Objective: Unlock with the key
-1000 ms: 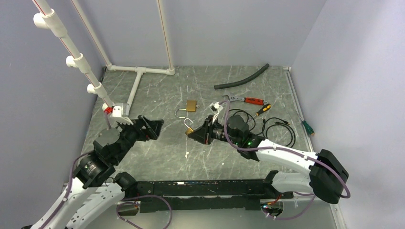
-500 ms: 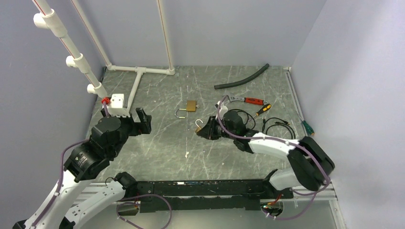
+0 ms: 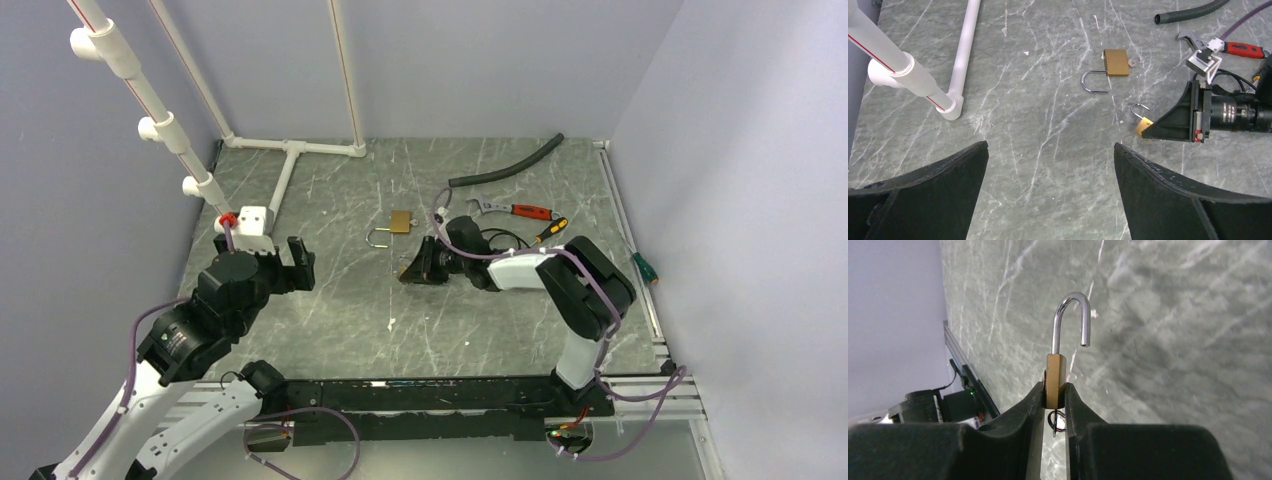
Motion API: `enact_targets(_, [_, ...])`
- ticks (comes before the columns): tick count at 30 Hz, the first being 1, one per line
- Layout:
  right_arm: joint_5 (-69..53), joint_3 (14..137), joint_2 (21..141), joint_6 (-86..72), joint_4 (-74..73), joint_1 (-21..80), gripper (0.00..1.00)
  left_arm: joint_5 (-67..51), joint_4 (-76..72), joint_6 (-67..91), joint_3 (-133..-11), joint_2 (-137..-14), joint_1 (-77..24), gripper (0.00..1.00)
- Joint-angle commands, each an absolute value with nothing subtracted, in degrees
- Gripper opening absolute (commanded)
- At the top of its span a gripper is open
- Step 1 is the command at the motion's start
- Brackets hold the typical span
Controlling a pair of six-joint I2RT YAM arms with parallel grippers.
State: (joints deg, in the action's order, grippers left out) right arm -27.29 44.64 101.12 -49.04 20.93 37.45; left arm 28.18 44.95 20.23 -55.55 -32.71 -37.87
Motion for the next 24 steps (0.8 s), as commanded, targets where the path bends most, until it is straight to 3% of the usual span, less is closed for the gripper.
enact_targets(1, [-31.6,49.9,105.2,-52.3,24.3,36.1,0.0,29.3,44.1,19.4,-55.9,-33.2,-37.7,0.99])
enact_targets(7, [-34.8,51.7,110.5,-56.2,27.6,34.8,0.32,28.7,43.6,19.0,-55.6,-33.1,-37.1,0.99])
enact_targets(18, [-33.8,50.5,109.3,-55.4,26.0,34.2,0.47,27.3,42.6,18.5,-55.2,-33.3,-36.0,0.99])
enact_targets(24, [-32.1,48.2,105.5,-52.0,21.9,34.2,0.68,26.2,42.2,18.4,-55.0,-34.3,-35.3,0.99])
